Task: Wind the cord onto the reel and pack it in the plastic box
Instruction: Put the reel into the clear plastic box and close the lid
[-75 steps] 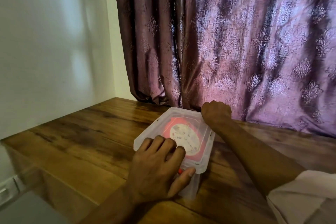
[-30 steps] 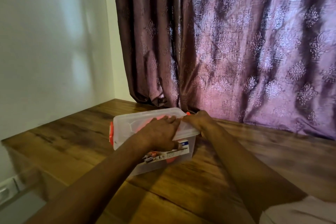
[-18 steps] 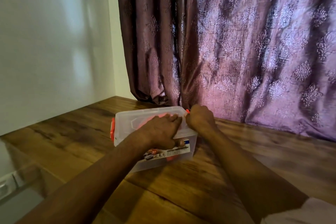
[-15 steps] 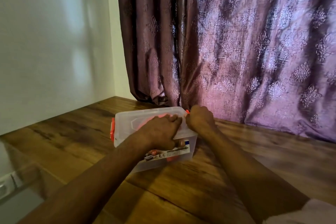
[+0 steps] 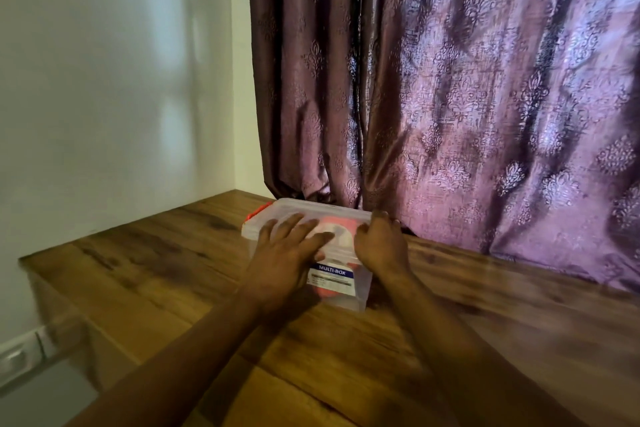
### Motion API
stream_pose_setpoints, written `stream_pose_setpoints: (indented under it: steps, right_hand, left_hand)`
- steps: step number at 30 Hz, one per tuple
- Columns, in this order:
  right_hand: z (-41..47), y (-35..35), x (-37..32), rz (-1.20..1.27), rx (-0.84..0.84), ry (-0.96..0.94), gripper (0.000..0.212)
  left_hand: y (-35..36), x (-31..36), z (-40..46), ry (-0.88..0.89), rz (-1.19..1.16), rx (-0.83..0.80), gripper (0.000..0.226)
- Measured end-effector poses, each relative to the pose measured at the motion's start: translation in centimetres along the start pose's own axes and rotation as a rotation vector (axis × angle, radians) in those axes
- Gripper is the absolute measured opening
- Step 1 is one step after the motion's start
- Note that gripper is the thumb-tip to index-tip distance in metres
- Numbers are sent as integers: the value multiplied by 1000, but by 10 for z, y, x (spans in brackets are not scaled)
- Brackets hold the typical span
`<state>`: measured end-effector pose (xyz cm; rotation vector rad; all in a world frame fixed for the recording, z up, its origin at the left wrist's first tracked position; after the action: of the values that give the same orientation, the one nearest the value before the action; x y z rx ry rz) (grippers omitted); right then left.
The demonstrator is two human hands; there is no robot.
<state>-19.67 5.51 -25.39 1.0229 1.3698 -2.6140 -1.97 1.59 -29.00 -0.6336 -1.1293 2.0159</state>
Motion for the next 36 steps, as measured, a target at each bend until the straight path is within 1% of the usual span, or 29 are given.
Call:
stream_pose_setpoints:
  steps: [2,3,4,7,8,11,17,20,23,25,26,28,29,30,31,32,33,34,36]
  right_hand:
    - [2,18,-3,-86,-72,-84,53]
    - [3,25,-3,-102,-94,-131,59]
    - [6,32,-2,-100,-103,-176,63]
    - [26,47,-3,-90,-142,-267,68]
    - [35,53,-4,-86,-152,-280,69]
    - [61,72,-7,-63,-148,-287,73]
    - [122,112,-16,-40,-138,-302,72]
    - [141,121,-21,-98,-148,-309,69]
    - [143,123,-25,-150,-189,-291,68]
    - [141,120,-28,-197,-224,-269,70]
    - [140,119,-28,-222,-234,-260,71]
    - [138,111,-34,-252,-303,-246,73]
    - [138,106,-35,-282,-334,-252,73]
    - [135,99,-38,-312,-319,-279,73]
    - [133,90,-40,-357,-284,-318,73]
    - [132,78,-44,-389,-292,-322,75]
    - [132,70,-45,-421,-287,-333,75]
    - [134,66,-45,-424,-377,-359,74]
    - [138,59,-50,-418,-484,-403,78]
  left_hand:
    - [12,-16,8,-124,-91,-11,87]
    - [16,-24,12,-164,-120,-10,87]
    - [20,-33,18,-195,-143,-17,84]
    - [30,-58,38,-242,-187,-38,59]
    - [34,-66,46,-247,-194,-41,55]
    - [48,-90,71,-265,-217,-73,54]
    - [80,-136,113,-287,-168,-48,54]
    - [87,-152,126,-299,-139,-84,55]
    - [85,-158,130,-309,-115,-155,58]
    - [79,-158,131,-311,-84,-250,68]
    - [77,-156,129,-307,-84,-291,83]
    - [68,-155,130,-307,-61,-374,122]
    - [64,-154,132,-319,-45,-410,129]
    - [60,-153,135,-327,-45,-435,120]
    - [57,-150,136,-332,-36,-464,99]
    - [53,-150,139,-333,-27,-488,77]
    - [46,-149,141,-341,-26,-516,68]
    - [40,-148,144,-334,-22,-531,69]
    - [23,-145,147,-321,-12,-571,75]
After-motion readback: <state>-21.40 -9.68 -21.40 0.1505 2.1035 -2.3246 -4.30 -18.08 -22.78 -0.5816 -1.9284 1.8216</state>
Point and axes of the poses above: each hand's wrist, its own z-axis towards the middle knuckle, its own y-axis out of the palm, x = y × z, the point moved 3 cm from there along z, towards the middle knuckle, and after that the axes turned 4 degrees about y, right-handed, at the moved point
